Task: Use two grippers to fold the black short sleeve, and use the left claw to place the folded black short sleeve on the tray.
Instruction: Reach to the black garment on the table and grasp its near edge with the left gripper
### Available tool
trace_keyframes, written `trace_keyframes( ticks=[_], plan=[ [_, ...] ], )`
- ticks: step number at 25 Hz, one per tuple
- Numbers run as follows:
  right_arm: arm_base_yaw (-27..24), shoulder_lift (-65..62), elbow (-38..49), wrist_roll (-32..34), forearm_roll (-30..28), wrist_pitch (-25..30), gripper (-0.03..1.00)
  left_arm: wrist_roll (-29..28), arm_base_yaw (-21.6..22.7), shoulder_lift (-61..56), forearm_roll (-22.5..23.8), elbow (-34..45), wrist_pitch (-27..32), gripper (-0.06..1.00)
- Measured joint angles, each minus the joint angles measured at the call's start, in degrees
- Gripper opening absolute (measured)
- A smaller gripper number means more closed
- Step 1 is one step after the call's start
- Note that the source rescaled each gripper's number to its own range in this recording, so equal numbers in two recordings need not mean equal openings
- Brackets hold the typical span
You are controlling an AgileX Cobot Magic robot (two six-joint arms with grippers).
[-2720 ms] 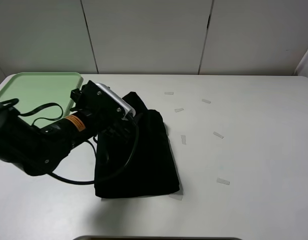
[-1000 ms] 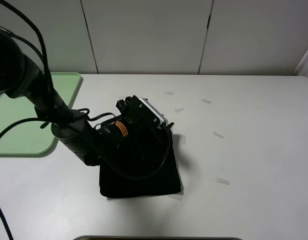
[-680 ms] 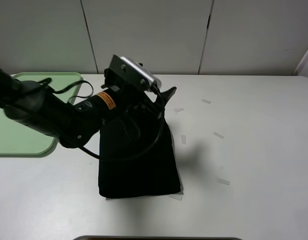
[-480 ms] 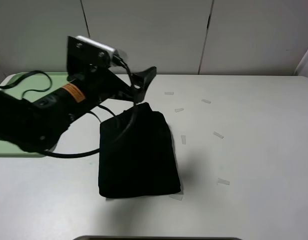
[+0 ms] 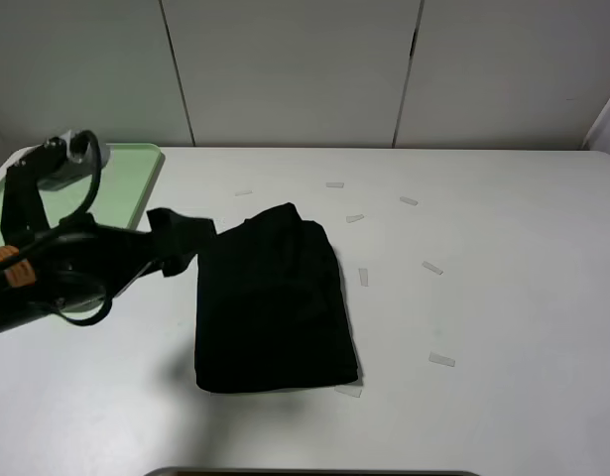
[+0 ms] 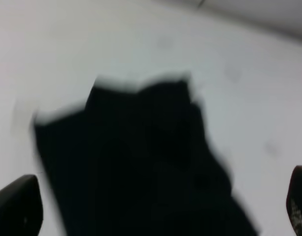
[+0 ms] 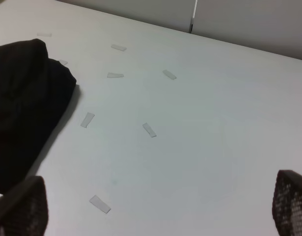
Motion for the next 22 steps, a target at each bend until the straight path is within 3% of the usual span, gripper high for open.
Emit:
trace_keyframes(
  ticks=[5, 10, 13, 15, 17, 22],
  plan=[
    [0.00, 0.00, 0.00, 0.00, 0.00, 0.00, 1.00, -2.33, 0.00, -1.00, 0.00, 0.85, 11.34, 1.00],
    [0.00, 0.00, 0.00, 0.00, 0.00, 0.00, 1.00, -2.69, 0.00, -1.00, -0.45, 0.85, 13.75, 1.00],
    [0.00, 0.00, 0.00, 0.00, 0.00, 0.00, 1.00, -0.11, 0.00, -1.00, -5.59, 0.85, 15.65, 1.00],
    [0.00, 0.00, 0.00, 0.00, 0.00, 0.00, 1.00, 7.18, 0.00, -1.00, -12.95, -0.11, 19.02, 1.00],
    [0.00, 0.00, 0.00, 0.00, 0.00, 0.00, 1.00, 18.60, 0.00, -1.00, -22.09, -1.53, 23.49, 0.99],
    [0.00, 0.00, 0.00, 0.00, 0.00, 0.00, 1.00, 56.73, 0.00, -1.00, -50.86, -4.66, 29.55, 0.99]
  ],
)
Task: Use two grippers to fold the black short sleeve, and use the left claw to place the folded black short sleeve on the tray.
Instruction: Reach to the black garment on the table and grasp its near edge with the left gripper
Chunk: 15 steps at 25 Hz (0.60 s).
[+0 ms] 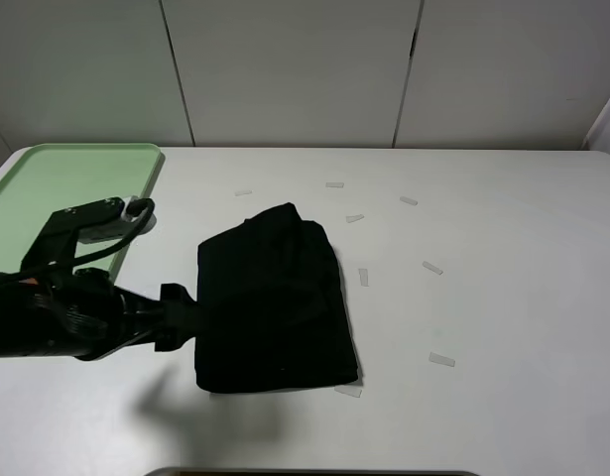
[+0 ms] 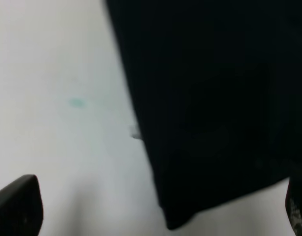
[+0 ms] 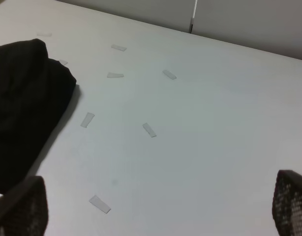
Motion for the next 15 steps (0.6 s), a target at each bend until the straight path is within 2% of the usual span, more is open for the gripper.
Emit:
trace_keyframes(
  ticks=[1, 3, 5, 9, 13, 15],
  plan=[
    [0.00, 0.00, 0.00, 0.00, 0.00, 0.00, 1.00, 6.21, 0.00, 0.00, -5.16, -0.25, 0.16, 0.99],
    [0.00, 0.00, 0.00, 0.00, 0.00, 0.00, 1.00, 14.68, 0.68, 0.00, -12.92, -0.39, 0.16, 0.99],
    [0.00, 0.00, 0.00, 0.00, 0.00, 0.00, 1.00, 19.44, 2.39, 0.00, -17.90, -0.39, 0.35, 0.99],
    [0.00, 0.00, 0.00, 0.00, 0.00, 0.00, 1.00, 21.46, 7.86, 0.00, -19.94, -0.39, 1.46, 0.99],
    [0.00, 0.00, 0.00, 0.00, 0.00, 0.00, 1.00, 21.63, 12.33, 0.00, -18.51, -0.39, 2.98, 0.99],
    [0.00, 0.00, 0.00, 0.00, 0.00, 0.00, 1.00, 21.63, 13.07, 0.00, -18.24, -0.39, 3.24, 0.99]
  ],
)
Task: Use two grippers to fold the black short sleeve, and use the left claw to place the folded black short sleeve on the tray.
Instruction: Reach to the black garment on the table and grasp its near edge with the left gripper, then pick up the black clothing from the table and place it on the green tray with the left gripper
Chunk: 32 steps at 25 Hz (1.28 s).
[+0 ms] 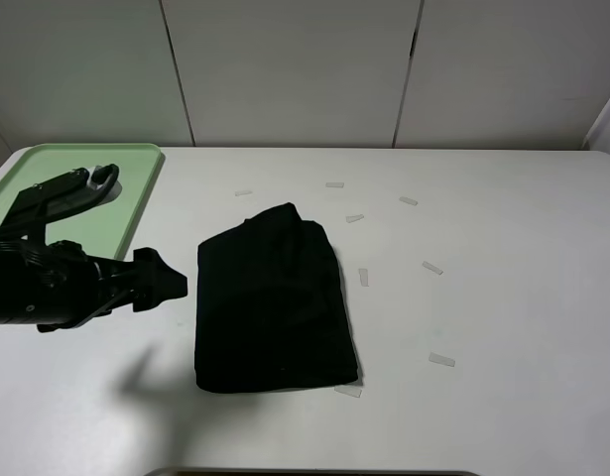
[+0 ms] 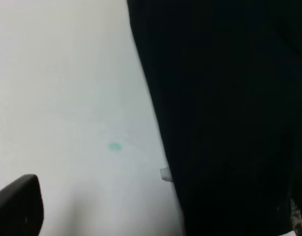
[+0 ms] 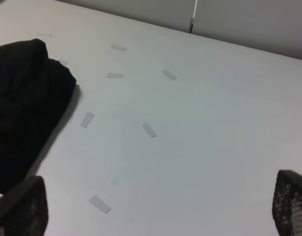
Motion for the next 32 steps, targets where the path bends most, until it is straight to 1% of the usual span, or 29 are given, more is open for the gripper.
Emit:
trace_keyframes(
  ticks=[4, 10, 16, 21, 26, 27, 29, 32],
  plan=[
    [0.00, 0.00, 0.00, 0.00, 0.00, 0.00, 1.00, 0.15, 0.35, 2.41, 0.17, -1.58, 1.05, 0.99],
    [0.00, 0.00, 0.00, 0.00, 0.00, 0.00, 1.00, 1.52, 0.36, 13.70, 0.17, -7.12, 5.54, 0.99],
    [0.00, 0.00, 0.00, 0.00, 0.00, 0.00, 1.00, 1.72, 0.36, 23.31, 0.17, -13.75, 7.22, 0.98],
    [0.00, 0.00, 0.00, 0.00, 0.00, 0.00, 1.00, 1.72, 0.36, 28.85, 0.17, -18.03, 9.67, 0.97],
    [0.00, 0.00, 0.00, 0.00, 0.00, 0.00, 1.00, 2.83, 0.36, 31.81, 0.22, -20.05, 10.16, 0.96],
    [0.00, 0.00, 0.00, 0.00, 0.00, 0.00, 1.00, 3.00, 0.30, 32.26, 0.22, -20.60, 10.16, 0.93],
    [0.00, 0.00, 0.00, 0.00, 0.00, 0.00, 1.00, 3.53, 0.30, 32.98, 0.33, -21.84, 10.19, 0.82],
    [0.00, 0.00, 0.00, 0.00, 0.00, 0.00, 1.00, 4.19, 0.03, 33.62, 0.48, -23.97, 9.86, 0.51]
  ],
)
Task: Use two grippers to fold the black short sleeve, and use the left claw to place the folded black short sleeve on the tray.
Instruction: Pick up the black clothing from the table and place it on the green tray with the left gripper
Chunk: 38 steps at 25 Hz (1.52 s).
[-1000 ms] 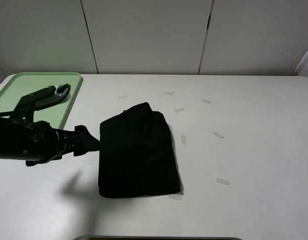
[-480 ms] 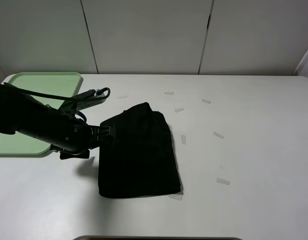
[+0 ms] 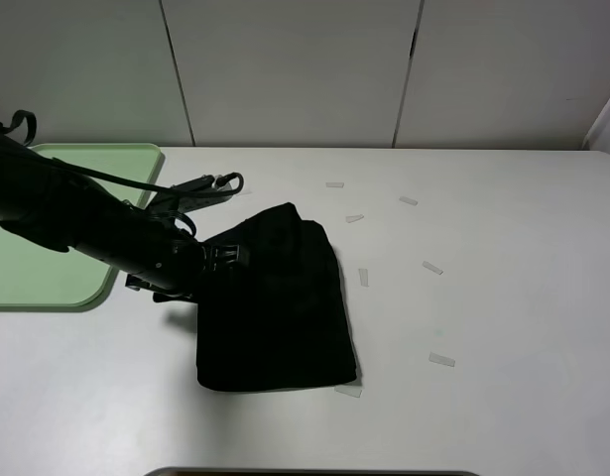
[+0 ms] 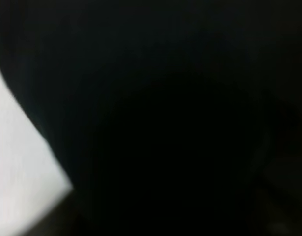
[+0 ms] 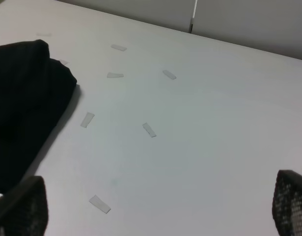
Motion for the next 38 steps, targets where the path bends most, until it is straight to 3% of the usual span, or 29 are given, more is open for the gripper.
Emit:
trace_keyframes(
  ticks=[2, 4, 7, 11, 14, 18, 22, 24, 28, 38],
  plan=[
    [0.00, 0.00, 0.00, 0.00, 0.00, 0.00, 1.00, 0.12, -0.14, 0.11, 0.19, -1.12, -1.30, 0.31],
    [0.00, 0.00, 0.00, 0.00, 0.00, 0.00, 1.00, 0.36, -0.14, 0.40, 1.12, -2.21, -1.69, 0.20],
    [0.00, 0.00, 0.00, 0.00, 0.00, 0.00, 1.00, 0.50, -0.14, 0.58, 4.67, -3.51, -1.88, 0.18],
    [0.00, 0.00, 0.00, 0.00, 0.00, 0.00, 1.00, 0.50, -0.14, 0.58, 13.44, -5.11, -2.92, 0.18],
    [0.00, 0.00, 0.00, 0.00, 0.00, 0.00, 1.00, 0.50, 0.70, 0.58, 23.18, -6.05, -3.59, 0.18],
    [0.00, 0.00, 0.00, 0.00, 0.00, 0.00, 1.00, 0.99, 3.82, 0.58, 41.72, -6.43, -5.17, 0.18],
    [0.00, 0.00, 0.00, 0.00, 0.00, 0.00, 1.00, 1.12, 9.09, 0.58, 60.73, -6.43, -8.37, 0.18],
    [0.00, 0.00, 0.00, 0.00, 0.00, 0.00, 1.00, 1.12, 11.96, 0.58, 66.63, -6.43, -10.80, 0.18],
    [0.00, 0.00, 0.00, 0.00, 0.00, 0.00, 1.00, 1.12, 16.65, 0.58, 70.37, -6.43, -15.99, 0.18],
    [0.00, 0.00, 0.00, 0.00, 0.00, 0.00, 1.00, 1.17, 22.93, 0.58, 70.88, -6.43, -21.34, 0.18]
  ],
)
